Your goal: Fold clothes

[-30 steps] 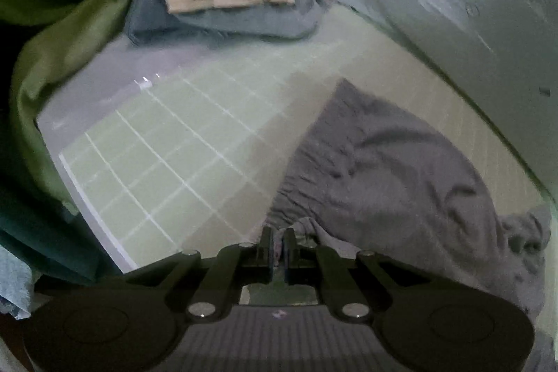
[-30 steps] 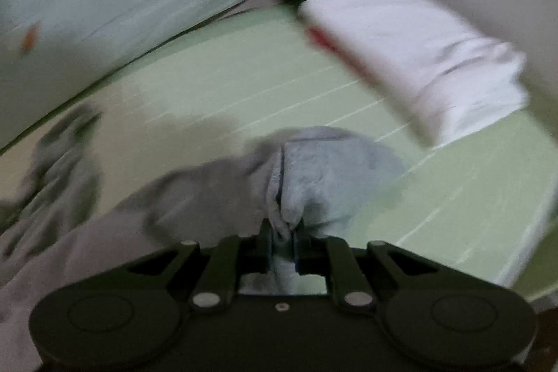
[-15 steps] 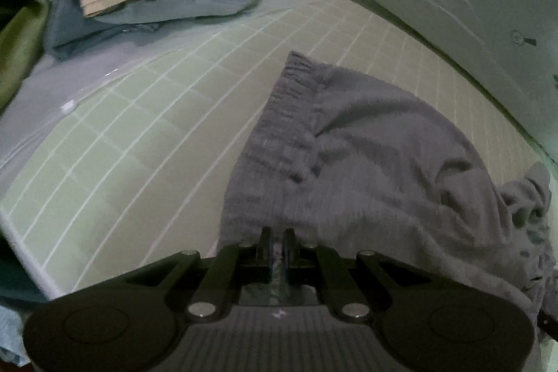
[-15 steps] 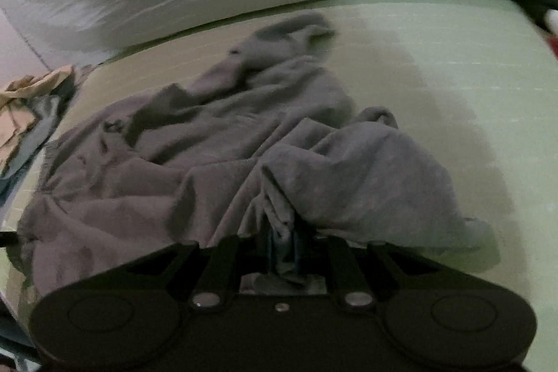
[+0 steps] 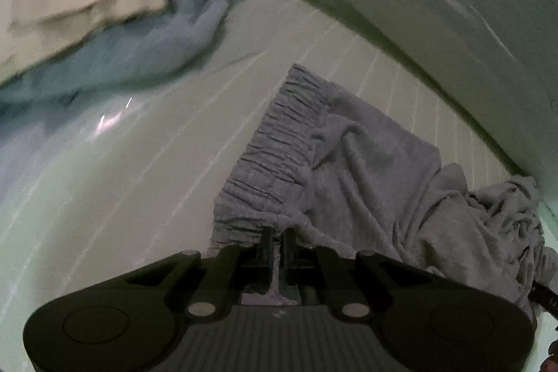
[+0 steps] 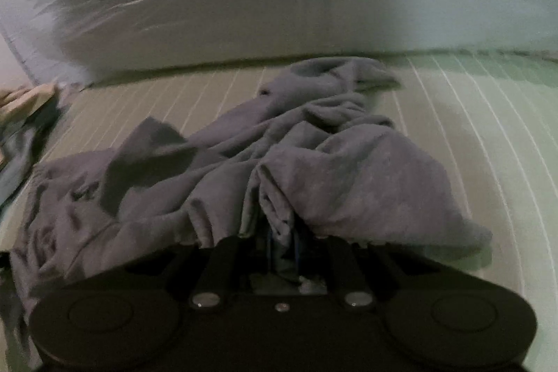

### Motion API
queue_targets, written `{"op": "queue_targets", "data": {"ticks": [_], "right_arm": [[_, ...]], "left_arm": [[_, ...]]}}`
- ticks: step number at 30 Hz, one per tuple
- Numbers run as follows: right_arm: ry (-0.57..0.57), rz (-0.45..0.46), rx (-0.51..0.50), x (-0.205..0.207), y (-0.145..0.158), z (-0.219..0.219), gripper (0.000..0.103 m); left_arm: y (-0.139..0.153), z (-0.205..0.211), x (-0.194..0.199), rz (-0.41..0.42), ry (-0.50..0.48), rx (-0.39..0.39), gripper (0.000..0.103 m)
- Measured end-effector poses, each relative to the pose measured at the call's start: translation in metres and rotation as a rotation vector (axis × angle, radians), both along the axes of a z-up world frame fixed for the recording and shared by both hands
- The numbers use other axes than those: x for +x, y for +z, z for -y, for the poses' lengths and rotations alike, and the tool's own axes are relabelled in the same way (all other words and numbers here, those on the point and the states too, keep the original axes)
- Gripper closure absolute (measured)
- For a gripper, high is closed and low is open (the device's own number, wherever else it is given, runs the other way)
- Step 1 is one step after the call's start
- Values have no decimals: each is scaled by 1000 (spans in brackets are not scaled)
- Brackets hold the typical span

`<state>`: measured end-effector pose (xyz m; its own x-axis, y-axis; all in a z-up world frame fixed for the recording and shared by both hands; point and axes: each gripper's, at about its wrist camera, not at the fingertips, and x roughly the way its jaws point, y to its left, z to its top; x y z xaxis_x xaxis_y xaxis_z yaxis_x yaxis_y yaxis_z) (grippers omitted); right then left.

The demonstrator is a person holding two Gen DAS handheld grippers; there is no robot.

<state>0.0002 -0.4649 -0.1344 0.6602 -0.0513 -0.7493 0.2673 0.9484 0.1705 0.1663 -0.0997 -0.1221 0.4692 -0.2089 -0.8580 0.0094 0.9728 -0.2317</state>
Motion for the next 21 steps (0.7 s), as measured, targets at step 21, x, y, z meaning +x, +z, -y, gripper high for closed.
{"op": "queue_targets", "data": {"ticks": [21], "right_arm": [[-629,-55,-103,-248,52,99,58]], "left_arm": [[28,-131,-98,35,238,-9,76]]}}
